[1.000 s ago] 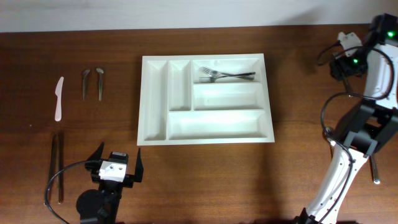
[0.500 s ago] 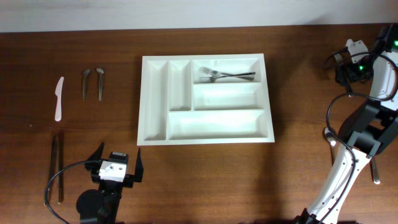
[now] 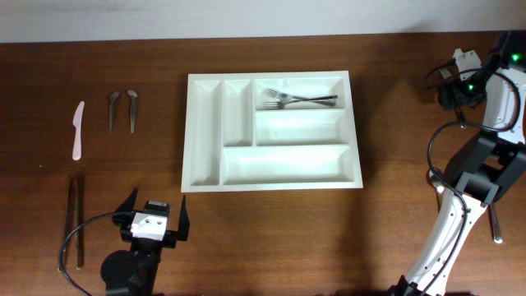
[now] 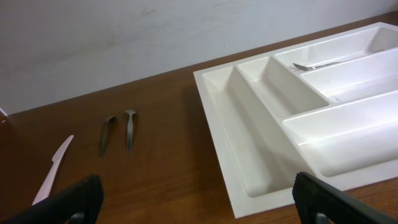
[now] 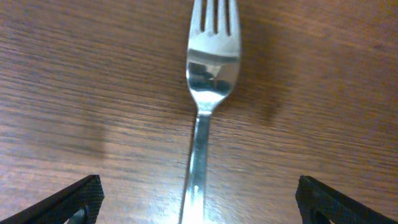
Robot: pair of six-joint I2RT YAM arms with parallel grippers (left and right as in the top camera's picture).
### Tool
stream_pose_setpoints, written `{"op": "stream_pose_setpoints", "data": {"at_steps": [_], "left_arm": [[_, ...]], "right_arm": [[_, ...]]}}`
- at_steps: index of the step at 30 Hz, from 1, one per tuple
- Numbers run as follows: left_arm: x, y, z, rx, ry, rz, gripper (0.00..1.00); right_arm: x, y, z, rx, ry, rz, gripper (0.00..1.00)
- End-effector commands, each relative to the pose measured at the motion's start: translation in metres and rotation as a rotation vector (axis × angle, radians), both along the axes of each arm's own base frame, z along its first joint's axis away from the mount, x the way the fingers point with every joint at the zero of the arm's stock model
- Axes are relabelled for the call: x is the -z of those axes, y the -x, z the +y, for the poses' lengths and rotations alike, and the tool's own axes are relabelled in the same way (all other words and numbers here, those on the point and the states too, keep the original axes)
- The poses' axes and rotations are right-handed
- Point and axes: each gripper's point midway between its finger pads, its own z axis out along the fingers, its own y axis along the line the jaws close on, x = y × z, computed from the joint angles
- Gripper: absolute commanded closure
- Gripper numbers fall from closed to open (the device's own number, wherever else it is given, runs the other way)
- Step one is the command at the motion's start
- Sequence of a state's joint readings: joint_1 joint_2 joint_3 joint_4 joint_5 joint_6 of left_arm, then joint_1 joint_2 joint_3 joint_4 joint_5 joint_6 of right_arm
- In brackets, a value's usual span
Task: Pack container
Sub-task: 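Move the right gripper to the rightmost silver fork, then close the right gripper on the rightmost fork handle and lift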
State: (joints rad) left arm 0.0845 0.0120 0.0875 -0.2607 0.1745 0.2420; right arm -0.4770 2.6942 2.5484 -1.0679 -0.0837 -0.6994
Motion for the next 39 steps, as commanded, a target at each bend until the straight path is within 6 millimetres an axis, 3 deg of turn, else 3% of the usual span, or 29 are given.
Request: {"op": "stream_pose_setpoints", "data": {"at_steps": [1,9,13,30,39], "left_arm": [[0.002,0.0,0.0,-0.002,0.002,0.004,0.01],[0.002,0.0,0.0,-0.002,0.002,0.004,0.01],[0.002,0.0,0.0,-0.002,0.002,0.004,0.01],[0.002,0.0,0.0,-0.002,0.001,0.004,0.01],[0.002,0.0,0.0,-0.002,0.002,0.004,0.01]], "right_arm": [[0.024,0.001,0.008,0.015,-0.044,0.027,0.0],[0.027,0.002,0.009,0.039,-0.055,0.03,0.04],[0.027,0.002,0.008,0.076,-0.068,0.027,0.16],[0.035,0.005,0.022,0.098,-0.163,0.033,0.15],[0.035,0.014,-0.002,0.145,-0.158,0.022,0.25]]}}
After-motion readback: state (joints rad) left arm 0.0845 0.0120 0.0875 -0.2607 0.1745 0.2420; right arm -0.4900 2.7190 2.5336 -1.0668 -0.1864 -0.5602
